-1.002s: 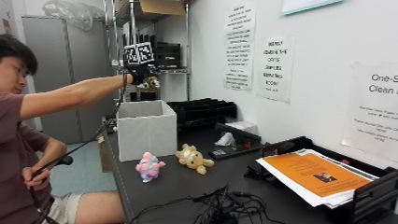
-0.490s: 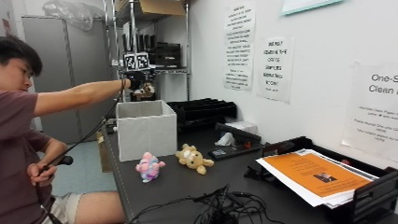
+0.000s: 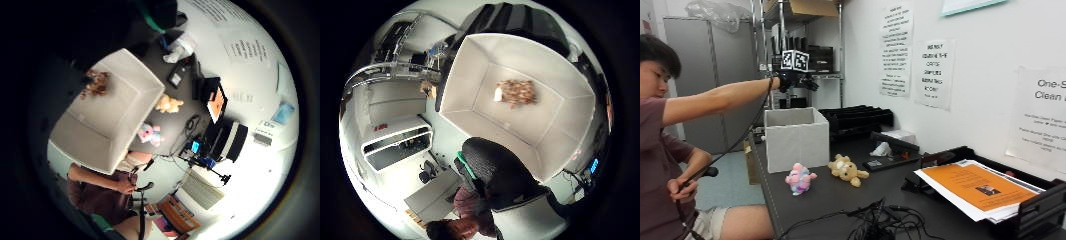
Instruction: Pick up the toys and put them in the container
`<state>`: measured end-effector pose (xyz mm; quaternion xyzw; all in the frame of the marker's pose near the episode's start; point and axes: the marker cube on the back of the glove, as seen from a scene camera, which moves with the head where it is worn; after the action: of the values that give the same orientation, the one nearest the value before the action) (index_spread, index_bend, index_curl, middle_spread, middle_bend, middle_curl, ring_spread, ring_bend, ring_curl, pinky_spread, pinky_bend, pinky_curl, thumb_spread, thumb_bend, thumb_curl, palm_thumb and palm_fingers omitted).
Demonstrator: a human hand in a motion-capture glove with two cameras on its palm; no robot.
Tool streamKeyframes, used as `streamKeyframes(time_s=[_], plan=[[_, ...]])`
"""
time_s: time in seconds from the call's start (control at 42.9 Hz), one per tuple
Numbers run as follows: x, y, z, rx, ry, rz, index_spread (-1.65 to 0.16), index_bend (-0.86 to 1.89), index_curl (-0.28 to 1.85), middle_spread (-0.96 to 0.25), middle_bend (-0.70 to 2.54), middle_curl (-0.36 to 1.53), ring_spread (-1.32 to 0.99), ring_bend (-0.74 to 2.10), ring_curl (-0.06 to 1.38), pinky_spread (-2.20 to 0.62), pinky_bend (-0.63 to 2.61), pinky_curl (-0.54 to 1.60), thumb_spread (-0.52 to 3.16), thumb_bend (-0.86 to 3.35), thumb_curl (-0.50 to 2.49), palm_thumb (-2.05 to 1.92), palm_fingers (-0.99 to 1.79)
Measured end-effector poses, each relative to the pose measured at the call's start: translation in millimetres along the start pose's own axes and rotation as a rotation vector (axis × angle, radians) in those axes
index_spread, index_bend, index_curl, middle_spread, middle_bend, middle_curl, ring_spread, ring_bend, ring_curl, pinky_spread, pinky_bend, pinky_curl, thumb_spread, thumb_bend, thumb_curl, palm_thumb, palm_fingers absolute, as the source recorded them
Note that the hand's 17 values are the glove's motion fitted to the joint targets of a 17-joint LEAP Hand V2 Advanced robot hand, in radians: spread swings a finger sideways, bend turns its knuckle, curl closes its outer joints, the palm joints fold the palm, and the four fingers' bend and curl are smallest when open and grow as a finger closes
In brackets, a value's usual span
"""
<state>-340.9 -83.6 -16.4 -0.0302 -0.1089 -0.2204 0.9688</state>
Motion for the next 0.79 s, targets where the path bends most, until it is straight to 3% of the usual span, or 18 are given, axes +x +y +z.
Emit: streamKeyframes(time_s=[0.117, 0.233, 0.49, 0.653, 0.793], plan=[[31.9, 15.6, -12.0, -0.089, 0.13, 0.121, -0.2, 0.05, 0.41, 0.0, 0.21, 0.36, -0.02, 0.44, 0.34, 0.02, 0.92, 0.49, 0.98, -0.09, 0.5, -0.11, -0.34], [86.5, 49.5, -21.0, -0.072, 0.159, 0.206, -0.2, 0.05, 0.36, 0.01, 0.16, 0.35, 0.0, 0.4, 0.32, 0.04, 0.86, 0.46, 1.02, -0.09, 0.44, -0.11, -0.3], [175.7, 113.0, 4.0, -0.038, 0.141, 0.264, -0.22, 0.09, 0.28, -0.02, 0.16, 0.33, 0.0, 0.38, 0.32, 0.05, 0.76, 0.41, 1.09, -0.06, 0.36, -0.07, -0.19], [210.8, 131.8, 89.1, -0.093, 0.147, 0.24, -0.23, 0.09, 0.25, -0.03, 0.15, 0.32, 0.0, 0.38, 0.32, 0.05, 0.74, 0.39, 1.12, -0.06, 0.33, -0.06, -0.16], [230.0, 141.8, 207.1, -0.156, 0.109, 0.196, -0.24, 0.12, 0.24, -0.06, 0.17, 0.32, -0.01, 0.44, 0.34, 0.05, 0.73, 0.39, 1.15, -0.04, 0.32, -0.04, -0.07]])
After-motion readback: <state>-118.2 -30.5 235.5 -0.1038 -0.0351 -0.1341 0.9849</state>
